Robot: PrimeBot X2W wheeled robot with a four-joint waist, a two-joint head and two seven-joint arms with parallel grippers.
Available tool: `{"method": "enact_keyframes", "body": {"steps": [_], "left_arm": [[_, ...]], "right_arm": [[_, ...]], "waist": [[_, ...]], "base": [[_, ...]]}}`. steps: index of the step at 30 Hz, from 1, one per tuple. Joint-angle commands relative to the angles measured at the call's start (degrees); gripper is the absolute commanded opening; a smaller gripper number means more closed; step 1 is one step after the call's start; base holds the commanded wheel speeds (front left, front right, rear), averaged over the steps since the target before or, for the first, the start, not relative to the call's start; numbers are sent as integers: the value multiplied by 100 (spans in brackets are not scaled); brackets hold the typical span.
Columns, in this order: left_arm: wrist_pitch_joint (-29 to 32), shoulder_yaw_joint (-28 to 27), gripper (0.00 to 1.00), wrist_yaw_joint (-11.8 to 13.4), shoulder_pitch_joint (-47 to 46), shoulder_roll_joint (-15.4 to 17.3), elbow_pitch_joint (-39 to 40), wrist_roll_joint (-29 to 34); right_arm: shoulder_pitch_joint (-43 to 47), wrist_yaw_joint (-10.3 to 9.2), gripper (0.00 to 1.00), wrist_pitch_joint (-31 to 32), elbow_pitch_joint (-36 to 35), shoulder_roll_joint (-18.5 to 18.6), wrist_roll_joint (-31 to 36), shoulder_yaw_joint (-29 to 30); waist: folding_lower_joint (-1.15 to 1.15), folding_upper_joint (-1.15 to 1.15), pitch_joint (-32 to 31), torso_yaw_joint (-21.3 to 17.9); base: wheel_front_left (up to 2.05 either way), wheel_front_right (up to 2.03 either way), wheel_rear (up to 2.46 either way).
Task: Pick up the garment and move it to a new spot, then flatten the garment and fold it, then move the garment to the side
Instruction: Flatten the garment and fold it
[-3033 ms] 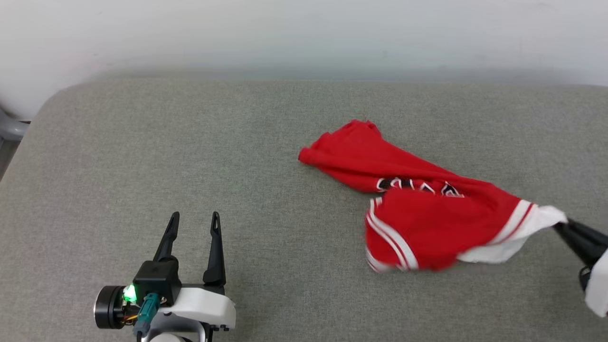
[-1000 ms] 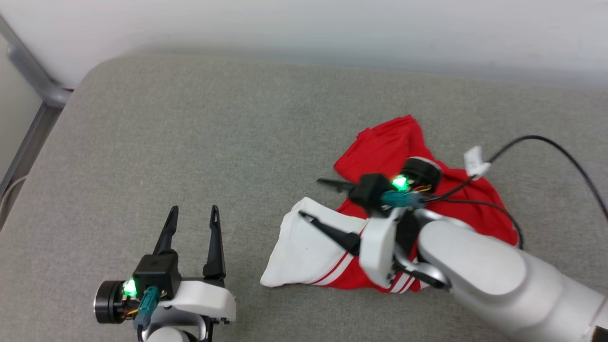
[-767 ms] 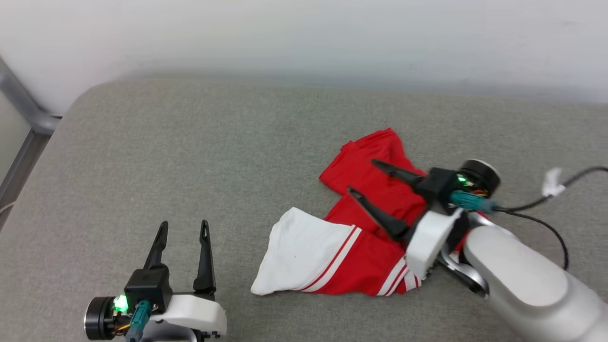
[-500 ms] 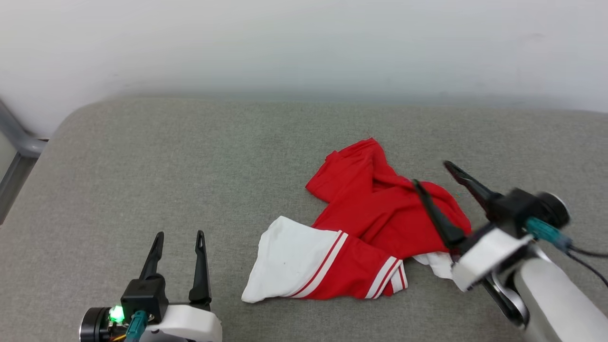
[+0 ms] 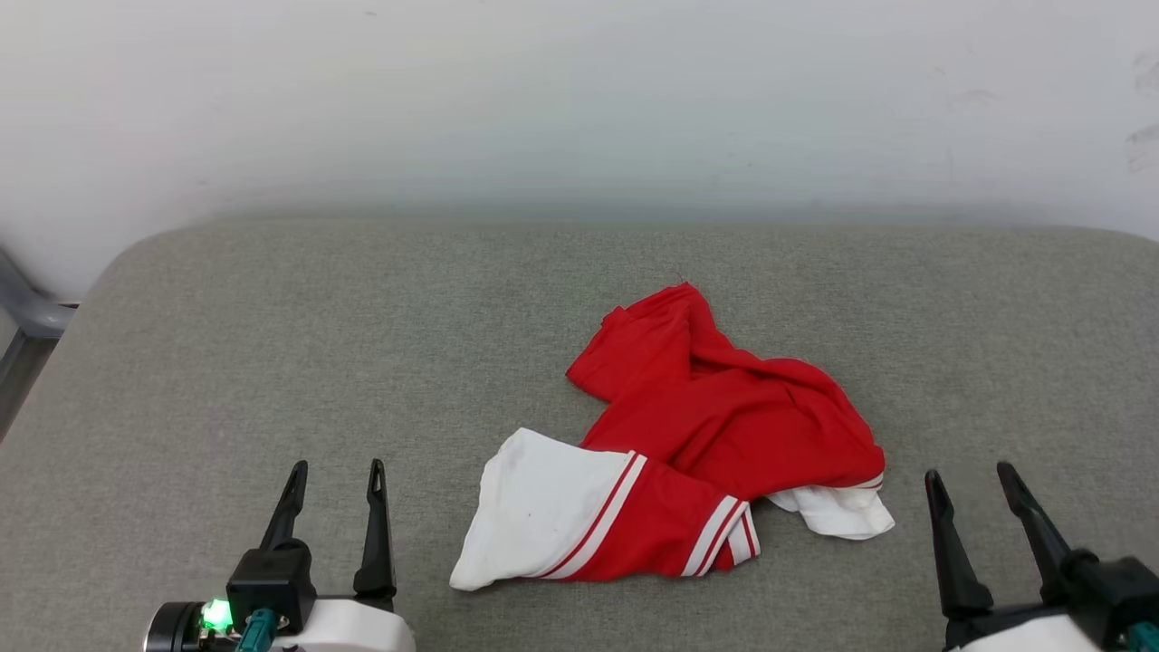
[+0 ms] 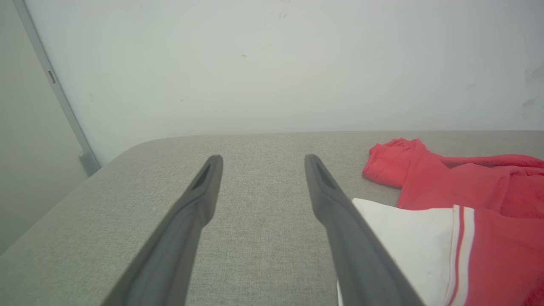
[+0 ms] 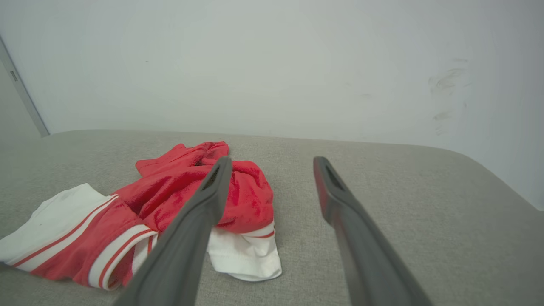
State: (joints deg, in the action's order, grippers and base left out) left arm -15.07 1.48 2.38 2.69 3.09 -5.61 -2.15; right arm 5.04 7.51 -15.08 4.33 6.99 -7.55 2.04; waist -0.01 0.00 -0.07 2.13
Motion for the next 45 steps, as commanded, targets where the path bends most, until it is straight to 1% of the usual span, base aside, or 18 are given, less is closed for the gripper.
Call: {"method": "enact_keyframes", "body": {"steps": [1, 5, 10, 11, 14, 18, 20, 25, 27, 32, 37, 39, 41, 45], "left_arm": [[-15, -2, 100, -56, -44, 43, 25, 44], [-15, 1, 100, -226, -282, 179, -6, 54], [-15, 171, 100, -654, -866, 522, -302, 89], [-15, 171, 100, -654, -866, 522, -302, 89], [8, 427, 100, -845, -1380, 799, -587, 118], [309, 803, 100, -959, -2113, 1108, -891, -69], [608, 1051, 100, -972, -2426, 1258, -967, -285], [1622, 1938, 100, -975, -3105, 1752, -959, -1306], [2163, 2289, 100, -976, -3289, 1913, -989, -1778], [3579, 3196, 100, -978, -3843, 2349, -1014, -2610], [4649, 4029, 100, -977, -4289, 2635, -1053, -3311], [4917, 4301, 100, -977, -4467, 2732, -1110, -3546], [5080, 4546, 100, -978, -4579, 2756, -1182, -3781], [5227, 5006, 100, -979, -4787, 2852, -1438, -4004]], "right_arm": [[127, -5, 100, -11, -74, -61, 86, 53], [334, -4, 100, -12, -174, -191, 202, 116], [306, -4, 100, -12, -234, -259, 319, 131], [306, -4, 100, -12, -234, -259, 319, 131], [262, -4, 100, -12, -231, -260, 372, 129], [203, -4, 100, -12, -241, -221, 408, 128], [169, -4, 100, -12, -255, -205, 413, 122], [113, -4, 100, -12, -273, -185, 416, 161], [92, -4, 100, -12, -275, -181, 418, 179], [8, -4, 100, -12, -260, -142, 428, 180], [-144, -4, 100, -13, -225, -110, 417, 145], [-224, -4, 100, -12, -216, -106, 405, 111], [-296, -5, 100, -13, -205, -110, 391, 88], [-453, -4, 100, -13, -171, -114, 373, 21]], "waist": [[1, 0, -3, -21], [1, 0, 1, -79], [1, 0, -17, -113], [1, 0, -17, -113], [1, 0, -25, -118], [1, 0, -2, -151], [1, 0, 31, -188], [1, 0, 152, -289], [1, 0, 207, -318], [1, 0, 397, -404], [1, 0, 640, -496], [1, 0, 759, -549], [1, 0, 877, -597], [1, 0, 1109, -702]], "base": [[0, 0, 0], [0, 0, 0], [0, 0, 0], [0, 0, 0], [0, 0, 0], [0, 0, 0], [0, 0, 0], [0, 0, 0], [0, 0, 0], [0, 0, 0], [0, 0, 0], [0, 0, 0], [0, 0, 0], [0, 0, 0]]}}
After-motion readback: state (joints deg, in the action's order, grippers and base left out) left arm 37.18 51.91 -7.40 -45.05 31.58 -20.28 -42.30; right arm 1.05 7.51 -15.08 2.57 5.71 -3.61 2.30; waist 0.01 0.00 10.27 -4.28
